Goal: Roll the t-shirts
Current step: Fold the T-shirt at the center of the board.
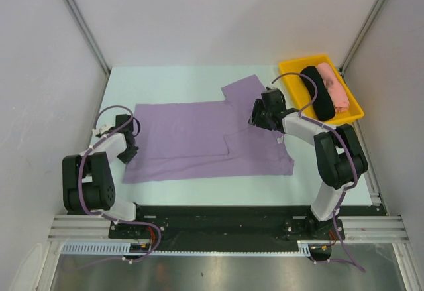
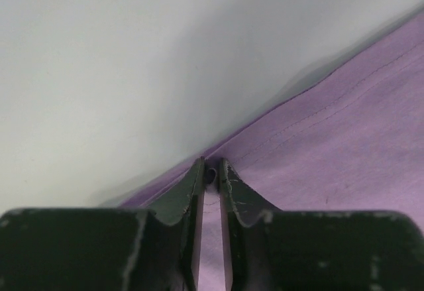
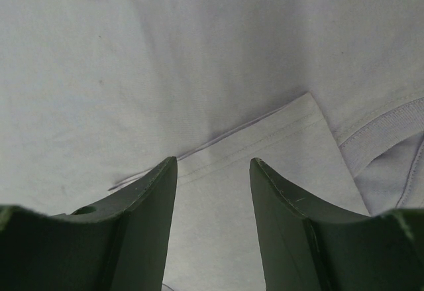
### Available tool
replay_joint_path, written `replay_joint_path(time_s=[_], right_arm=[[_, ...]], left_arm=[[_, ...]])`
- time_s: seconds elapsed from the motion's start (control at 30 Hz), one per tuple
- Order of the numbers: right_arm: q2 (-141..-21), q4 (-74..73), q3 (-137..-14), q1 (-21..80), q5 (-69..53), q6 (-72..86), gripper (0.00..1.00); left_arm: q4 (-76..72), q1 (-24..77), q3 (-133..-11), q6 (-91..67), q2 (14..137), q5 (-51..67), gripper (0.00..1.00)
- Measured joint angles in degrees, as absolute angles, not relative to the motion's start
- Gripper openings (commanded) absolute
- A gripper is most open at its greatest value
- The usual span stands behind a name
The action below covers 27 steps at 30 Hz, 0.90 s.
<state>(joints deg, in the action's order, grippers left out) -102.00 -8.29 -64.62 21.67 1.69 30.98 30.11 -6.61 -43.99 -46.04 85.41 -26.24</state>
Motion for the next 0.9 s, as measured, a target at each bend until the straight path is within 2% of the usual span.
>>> replay_joint_path(time_s=[0.37, 0.5, 0.67, 0.9], right_arm=[[-102.0, -8.29, -64.62, 21.67, 2.02, 30.92, 0.53], [-102.0, -8.29, -64.62, 21.52, 2.81, 30.33, 0.58], [-102.0, -8.14, -64.62, 21.12, 5.06, 28.36, 0.61], [-102.0, -8.03, -64.62, 20.34, 10.02, 26.39, 0.58]], left_arm=[[31.07, -6.35, -43.53, -46.0, 83.15, -26.41, 0.05], [31.42, -6.33, -42.63, -45.89, 80.82, -26.41, 0.0], [31.86, -6.33, -42.39, -44.97, 79.05, -26.3, 0.0], [31.77, -6.33, -42.37, -43.75, 77.36, -26.02, 0.0]])
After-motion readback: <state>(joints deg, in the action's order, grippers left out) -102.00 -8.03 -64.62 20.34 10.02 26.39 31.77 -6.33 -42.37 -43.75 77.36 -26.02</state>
